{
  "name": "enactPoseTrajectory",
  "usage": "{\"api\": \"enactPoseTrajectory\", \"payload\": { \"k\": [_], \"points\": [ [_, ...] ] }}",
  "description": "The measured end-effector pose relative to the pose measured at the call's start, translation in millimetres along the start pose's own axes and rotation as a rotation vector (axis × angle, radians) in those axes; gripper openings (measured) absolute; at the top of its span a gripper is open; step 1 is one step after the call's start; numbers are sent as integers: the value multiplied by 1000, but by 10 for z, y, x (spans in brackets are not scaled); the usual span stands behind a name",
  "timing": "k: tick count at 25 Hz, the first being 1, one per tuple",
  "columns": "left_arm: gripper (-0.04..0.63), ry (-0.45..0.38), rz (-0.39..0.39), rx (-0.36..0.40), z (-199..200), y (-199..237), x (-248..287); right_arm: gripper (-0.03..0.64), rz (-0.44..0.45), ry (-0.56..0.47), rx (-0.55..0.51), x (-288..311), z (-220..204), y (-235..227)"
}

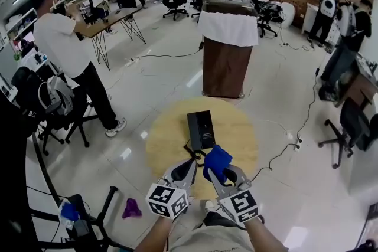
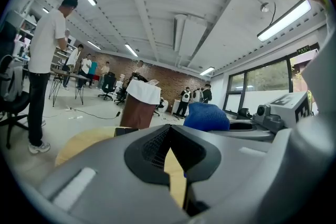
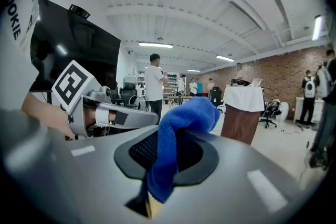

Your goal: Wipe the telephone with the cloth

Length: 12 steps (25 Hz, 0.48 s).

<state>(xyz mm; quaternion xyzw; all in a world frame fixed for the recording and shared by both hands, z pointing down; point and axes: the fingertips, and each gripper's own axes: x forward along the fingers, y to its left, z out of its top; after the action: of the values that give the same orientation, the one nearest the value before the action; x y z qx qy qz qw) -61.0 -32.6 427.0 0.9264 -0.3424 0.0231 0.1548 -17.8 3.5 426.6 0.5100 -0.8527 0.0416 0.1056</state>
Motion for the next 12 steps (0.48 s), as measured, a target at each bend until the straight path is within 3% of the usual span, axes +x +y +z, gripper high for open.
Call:
{"api": "enactPoseTrajectory", "payload": {
  "k": [12],
  "points": [
    [8,60,13,-66,-188,485,500,61,33,31,8,444,-58,-361]
  ]
}}
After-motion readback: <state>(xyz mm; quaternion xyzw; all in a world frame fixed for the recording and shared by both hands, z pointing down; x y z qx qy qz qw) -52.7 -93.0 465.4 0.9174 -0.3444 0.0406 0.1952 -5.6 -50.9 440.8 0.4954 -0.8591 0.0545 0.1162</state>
